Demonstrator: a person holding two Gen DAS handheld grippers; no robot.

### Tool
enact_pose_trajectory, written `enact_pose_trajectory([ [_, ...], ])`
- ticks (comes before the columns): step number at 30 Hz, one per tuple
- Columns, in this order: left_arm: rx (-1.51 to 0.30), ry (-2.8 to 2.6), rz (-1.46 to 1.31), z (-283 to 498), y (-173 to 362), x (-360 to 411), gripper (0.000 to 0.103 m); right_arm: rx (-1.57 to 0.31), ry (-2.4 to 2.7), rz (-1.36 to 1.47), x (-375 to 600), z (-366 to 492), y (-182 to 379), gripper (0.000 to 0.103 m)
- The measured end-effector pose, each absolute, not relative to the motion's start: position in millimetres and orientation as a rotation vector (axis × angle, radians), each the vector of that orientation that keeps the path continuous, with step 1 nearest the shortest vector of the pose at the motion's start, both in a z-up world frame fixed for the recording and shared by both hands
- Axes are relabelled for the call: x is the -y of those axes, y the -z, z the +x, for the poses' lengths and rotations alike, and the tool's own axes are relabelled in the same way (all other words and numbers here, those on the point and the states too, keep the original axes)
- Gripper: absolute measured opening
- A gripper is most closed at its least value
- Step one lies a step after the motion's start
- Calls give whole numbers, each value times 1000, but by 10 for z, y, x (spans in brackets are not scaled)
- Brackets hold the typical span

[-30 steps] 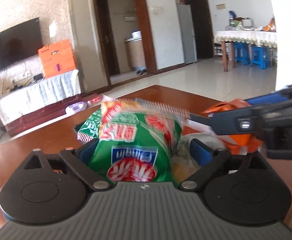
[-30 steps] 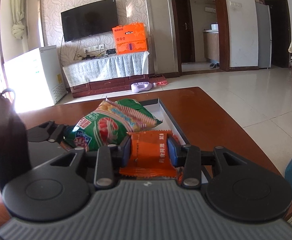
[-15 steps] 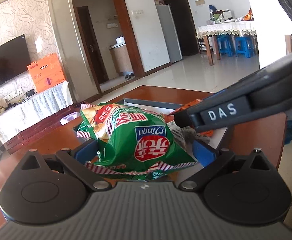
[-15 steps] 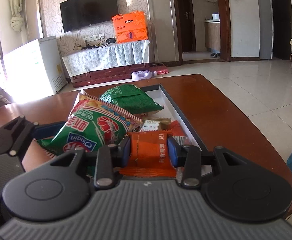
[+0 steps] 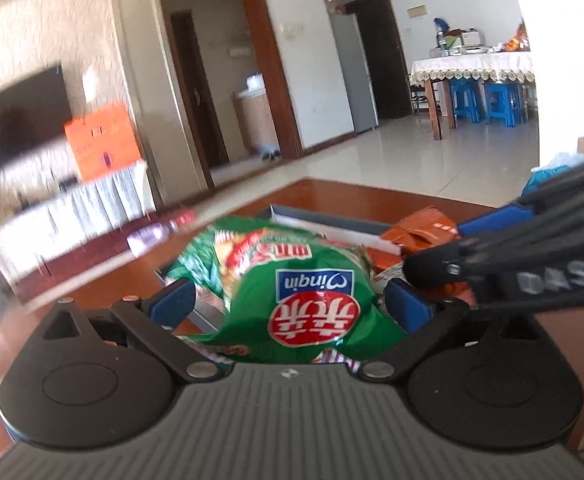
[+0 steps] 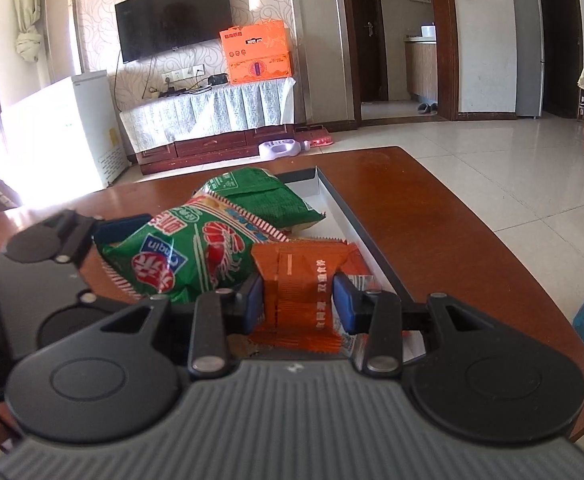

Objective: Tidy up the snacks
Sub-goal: 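Lower the chip bag and orange cake into the box and open both grippers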

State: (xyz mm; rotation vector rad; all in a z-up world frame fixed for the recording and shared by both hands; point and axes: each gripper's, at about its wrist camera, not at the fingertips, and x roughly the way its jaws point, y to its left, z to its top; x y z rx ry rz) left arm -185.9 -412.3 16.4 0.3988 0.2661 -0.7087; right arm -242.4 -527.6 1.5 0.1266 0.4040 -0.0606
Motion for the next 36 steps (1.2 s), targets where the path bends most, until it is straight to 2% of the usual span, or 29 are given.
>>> enact_pose_trajectory([
  [9,-218,774,453,-2138,-245,3795,103,-408,57,135,5259,-2424,-17,41],
  [16,-255,783,355,-2298,-323,3733,103,-418,58,123,5229,-2381,-1,41],
  [36,-326,688,477,-2702,-203,3771,103,-434,46,135,5220,-2311,2,41],
])
